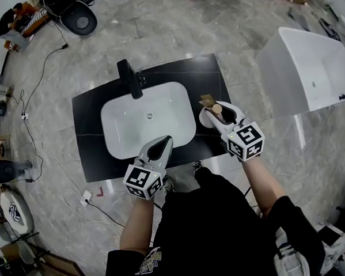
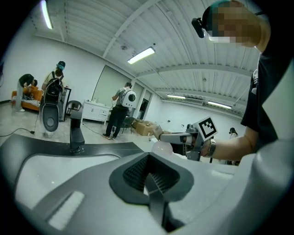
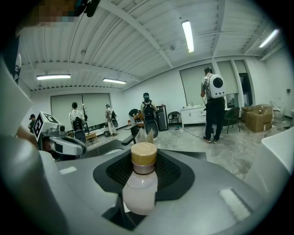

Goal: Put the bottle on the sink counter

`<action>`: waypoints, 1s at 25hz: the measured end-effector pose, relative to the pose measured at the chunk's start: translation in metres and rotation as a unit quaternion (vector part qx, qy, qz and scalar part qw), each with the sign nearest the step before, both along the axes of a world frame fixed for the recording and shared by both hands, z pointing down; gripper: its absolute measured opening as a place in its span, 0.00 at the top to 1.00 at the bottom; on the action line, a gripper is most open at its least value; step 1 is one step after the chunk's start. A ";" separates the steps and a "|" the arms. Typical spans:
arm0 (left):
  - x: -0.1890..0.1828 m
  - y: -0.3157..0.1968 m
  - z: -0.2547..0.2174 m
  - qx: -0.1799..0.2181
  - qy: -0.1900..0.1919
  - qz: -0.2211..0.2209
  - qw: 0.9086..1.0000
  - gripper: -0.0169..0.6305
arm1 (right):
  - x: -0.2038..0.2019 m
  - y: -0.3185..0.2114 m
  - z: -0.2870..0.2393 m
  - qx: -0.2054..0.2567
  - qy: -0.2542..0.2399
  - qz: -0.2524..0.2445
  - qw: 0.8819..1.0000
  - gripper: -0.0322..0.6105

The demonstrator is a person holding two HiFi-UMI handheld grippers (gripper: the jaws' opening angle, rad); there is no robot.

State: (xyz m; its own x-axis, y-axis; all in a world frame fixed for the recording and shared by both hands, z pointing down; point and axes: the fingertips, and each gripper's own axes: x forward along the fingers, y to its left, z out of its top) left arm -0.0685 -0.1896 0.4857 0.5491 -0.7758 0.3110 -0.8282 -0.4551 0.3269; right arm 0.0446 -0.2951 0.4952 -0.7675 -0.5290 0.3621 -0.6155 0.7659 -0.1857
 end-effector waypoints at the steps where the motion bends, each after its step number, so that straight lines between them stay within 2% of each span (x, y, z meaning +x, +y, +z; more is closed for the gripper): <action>1: 0.002 -0.004 0.002 -0.002 0.000 -0.003 1.000 0.97 | 0.001 -0.006 0.002 -0.001 0.001 -0.003 1.000 0.70; 12: 0.019 -0.053 0.022 -0.026 -0.006 -0.012 1.000 0.97 | 0.003 -0.072 0.032 -0.006 -0.002 -0.020 1.000 0.70; 25: 0.023 -0.084 0.049 -0.046 -0.009 -0.018 0.999 0.97 | -0.001 -0.128 0.076 -0.013 0.010 -0.010 1.000 0.70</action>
State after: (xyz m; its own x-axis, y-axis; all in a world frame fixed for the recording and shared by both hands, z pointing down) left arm -0.0453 -0.2732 0.5350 0.5146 -0.7626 0.3919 -0.8499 -0.3932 0.3507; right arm 0.0440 -0.4228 0.5708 -0.7698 -0.5042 0.3913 -0.6046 0.7726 -0.1940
